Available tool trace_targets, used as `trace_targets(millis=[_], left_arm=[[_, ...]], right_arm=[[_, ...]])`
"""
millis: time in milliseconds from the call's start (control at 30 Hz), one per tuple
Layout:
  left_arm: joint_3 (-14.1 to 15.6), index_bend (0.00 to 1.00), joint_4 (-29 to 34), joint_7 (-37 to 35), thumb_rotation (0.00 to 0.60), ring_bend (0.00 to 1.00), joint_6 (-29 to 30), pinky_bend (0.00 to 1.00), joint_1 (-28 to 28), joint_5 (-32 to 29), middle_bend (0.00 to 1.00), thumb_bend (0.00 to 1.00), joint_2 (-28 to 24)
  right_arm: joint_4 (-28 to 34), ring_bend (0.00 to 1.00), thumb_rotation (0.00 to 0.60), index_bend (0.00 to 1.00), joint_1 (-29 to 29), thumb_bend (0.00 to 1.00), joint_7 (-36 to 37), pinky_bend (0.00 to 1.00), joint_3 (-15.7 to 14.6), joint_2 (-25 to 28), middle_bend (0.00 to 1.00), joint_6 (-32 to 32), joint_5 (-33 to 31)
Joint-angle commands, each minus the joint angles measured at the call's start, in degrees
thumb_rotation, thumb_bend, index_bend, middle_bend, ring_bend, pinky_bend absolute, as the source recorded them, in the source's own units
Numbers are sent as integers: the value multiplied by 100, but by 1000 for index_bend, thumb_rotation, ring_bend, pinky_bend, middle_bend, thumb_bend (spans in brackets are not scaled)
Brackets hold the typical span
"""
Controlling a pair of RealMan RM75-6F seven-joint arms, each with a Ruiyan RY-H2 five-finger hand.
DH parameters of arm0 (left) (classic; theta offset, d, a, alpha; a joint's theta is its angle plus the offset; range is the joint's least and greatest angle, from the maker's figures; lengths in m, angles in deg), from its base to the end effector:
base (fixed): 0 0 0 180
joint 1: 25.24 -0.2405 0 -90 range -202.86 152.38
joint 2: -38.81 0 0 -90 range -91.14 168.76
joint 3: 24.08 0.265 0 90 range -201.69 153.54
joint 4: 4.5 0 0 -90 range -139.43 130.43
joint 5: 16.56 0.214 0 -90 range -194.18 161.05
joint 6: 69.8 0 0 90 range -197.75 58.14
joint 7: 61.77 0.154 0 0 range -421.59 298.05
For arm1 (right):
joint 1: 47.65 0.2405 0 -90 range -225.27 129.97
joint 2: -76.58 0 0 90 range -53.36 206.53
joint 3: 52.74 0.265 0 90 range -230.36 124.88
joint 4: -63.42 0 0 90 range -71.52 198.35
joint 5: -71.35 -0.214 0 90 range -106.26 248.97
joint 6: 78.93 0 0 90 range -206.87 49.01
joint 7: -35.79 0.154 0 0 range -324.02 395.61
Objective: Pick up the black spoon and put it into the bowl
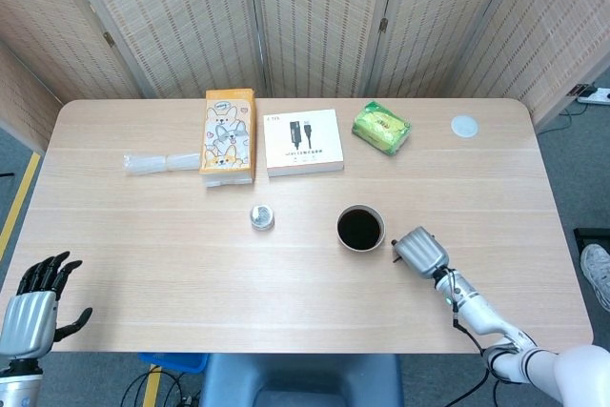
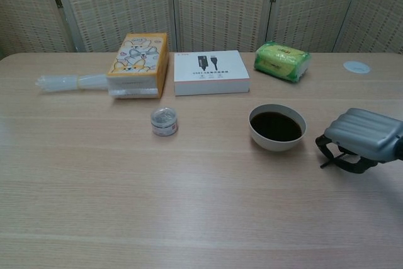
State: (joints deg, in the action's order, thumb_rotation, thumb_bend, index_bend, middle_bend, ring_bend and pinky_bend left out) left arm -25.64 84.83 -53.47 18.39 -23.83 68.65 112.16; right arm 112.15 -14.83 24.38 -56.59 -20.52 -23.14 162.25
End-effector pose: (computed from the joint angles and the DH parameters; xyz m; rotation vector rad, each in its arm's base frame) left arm -0.3261 0.1674 0.1154 -1.3383 -0.8997 -0.8395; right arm -0.3000 -0.3265 -0.0500 2.1164 -0.4729 0.5080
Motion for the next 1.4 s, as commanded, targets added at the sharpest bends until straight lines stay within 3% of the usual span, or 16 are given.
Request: trace_targets(millis=[33, 300, 467, 767, 1167, 1400], left_arm=[[0, 221, 0, -2, 600, 131, 2, 149, 0, 6, 134, 267, 2], [-13, 220, 28, -2, 600, 130, 37, 150, 10, 58, 134, 267, -17], [-9, 220, 88, 38, 600, 130, 51, 150, 17, 98, 134, 267, -42], [-3, 220, 224, 121, 600, 130, 111, 150, 6, 161, 134, 267, -114], [24, 220, 300, 119, 600, 131, 174, 150, -83, 117, 134, 267, -216], [11, 220, 299, 77, 600, 130, 146, 150, -73, 106, 134, 267, -227]], right_arm=[[-8, 1000, 600, 591, -109, 471, 156, 1000, 10, -10, 1000, 183, -1], [357, 1000, 600, 618, -340, 505, 638, 1000, 183, 304, 1000, 970, 25], [1016, 1000, 600, 640, -357, 505, 1209, 1000, 371, 638, 1000, 1311, 19], [1773, 1000, 600, 640, -23, 505, 2454, 1000, 779, 664, 1000, 1177, -118], [885, 1000, 600, 642, 455, 506, 4597, 1000, 1352, -412, 1000, 359, -828], [279, 1000, 600, 643, 638, 505, 5244, 1000, 1486, -886, 1000, 102, -973]])
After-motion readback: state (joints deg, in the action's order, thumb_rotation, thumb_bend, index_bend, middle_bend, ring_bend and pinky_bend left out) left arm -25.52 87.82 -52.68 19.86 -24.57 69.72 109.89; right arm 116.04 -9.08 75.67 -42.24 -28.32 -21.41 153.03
